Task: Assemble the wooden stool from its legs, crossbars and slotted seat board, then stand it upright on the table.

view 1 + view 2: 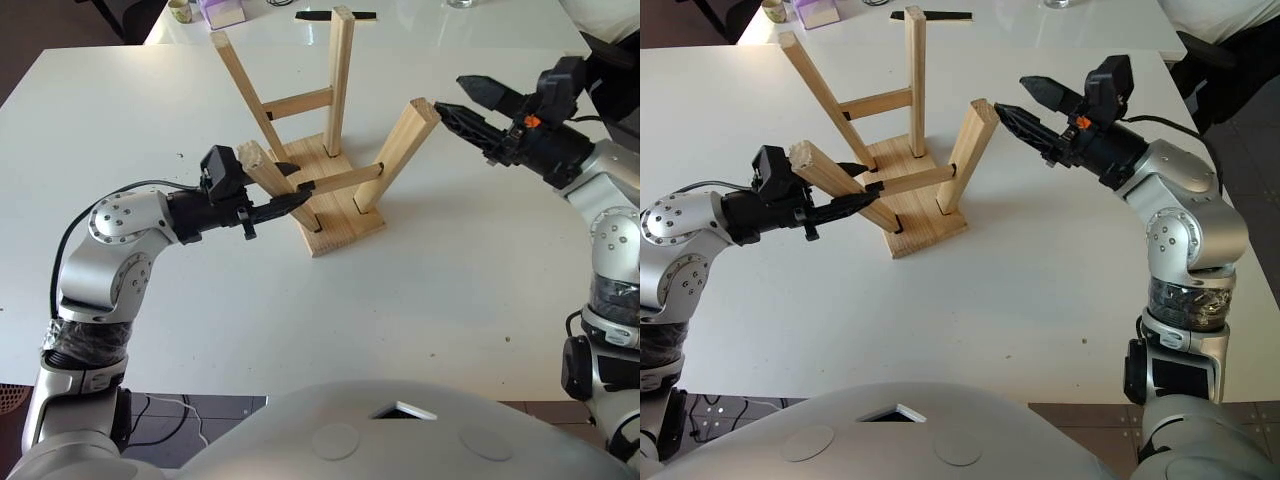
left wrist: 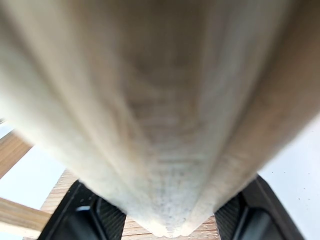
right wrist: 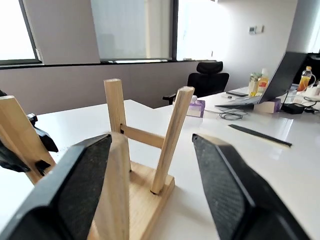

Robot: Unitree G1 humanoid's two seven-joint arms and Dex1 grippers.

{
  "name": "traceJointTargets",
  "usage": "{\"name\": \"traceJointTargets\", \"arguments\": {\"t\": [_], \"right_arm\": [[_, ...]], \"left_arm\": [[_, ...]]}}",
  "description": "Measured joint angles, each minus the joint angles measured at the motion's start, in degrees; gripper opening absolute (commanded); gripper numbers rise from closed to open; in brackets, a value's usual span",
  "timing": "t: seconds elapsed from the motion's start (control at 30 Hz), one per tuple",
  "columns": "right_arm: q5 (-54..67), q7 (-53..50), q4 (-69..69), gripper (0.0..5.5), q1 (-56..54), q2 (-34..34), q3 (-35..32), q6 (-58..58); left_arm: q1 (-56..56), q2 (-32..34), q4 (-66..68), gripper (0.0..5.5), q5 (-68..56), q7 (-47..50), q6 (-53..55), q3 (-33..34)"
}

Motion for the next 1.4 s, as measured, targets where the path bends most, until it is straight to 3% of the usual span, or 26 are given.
{"name": "traceJointTargets", "arguments": {"t": [0.1, 0.23, 0.37, 0.47, 0.73, 0.97, 1.13, 1.27, 1.33, 1.4], "right_arm": [[3.94, -5.95, -6.67, 2.98, -4.15, 1.19, -0.01, 3.13], [8.95, -17.55, -10.23, 2.41, -14.17, 4.05, -0.34, 7.28], [14.43, -22.41, -15.99, 1.85, -16.97, 5.11, 1.06, 9.84], [11.23, -22.02, -20.55, 1.26, -14.54, 3.45, 8.63, 10.78], [-17.11, -22.66, -16.68, 0.04, -8.55, 1.74, 32.40, 1.50], [-34.78, -21.45, -6.82, 0.00, -6.59, 1.74, 47.07, -2.35], [-40.05, -20.71, -6.17, 0.00, -5.53, 1.68, 48.80, -3.87], [-39.83, -19.28, -6.97, 0.00, -4.05, 3.44, 46.28, -2.99], [-36.98, -17.92, -7.22, 0.00, -3.80, 5.15, 42.90, -0.78], [-30.71, -17.66, -9.17, 0.00, -4.50, 8.35, 35.52, 1.04]], "left_arm": [[0.51, -0.07, -0.72, 2.04, -0.06, 1.19, 0.45, 0.57], [3.41, -0.95, -3.64, 2.04, 0.21, 4.88, 1.16, 1.59], [5.22, -1.13, -6.66, 2.04, 0.60, 7.43, 2.10, 1.59], [5.23, -1.12, -7.87, 2.04, 1.23, 8.85, 3.16, 0.89], [4.56, -1.24, -9.40, 2.04, 1.50, 11.98, 5.38, -0.12], [4.84, -1.51, -10.20, 2.04, 1.49, 13.31, 6.15, -0.19], [4.53, -1.40, -10.66, 2.04, 1.51, 14.12, 7.32, -0.56], [4.06, -0.93, -11.11, 2.04, 1.71, 14.37, 7.93, -1.58], [2.25, -0.23, -10.95, 2.04, 2.32, 14.26, 9.31, -3.30], [-0.05, -0.02, -10.13, 2.04, 2.61, 14.08, 10.05, -4.86]]}}
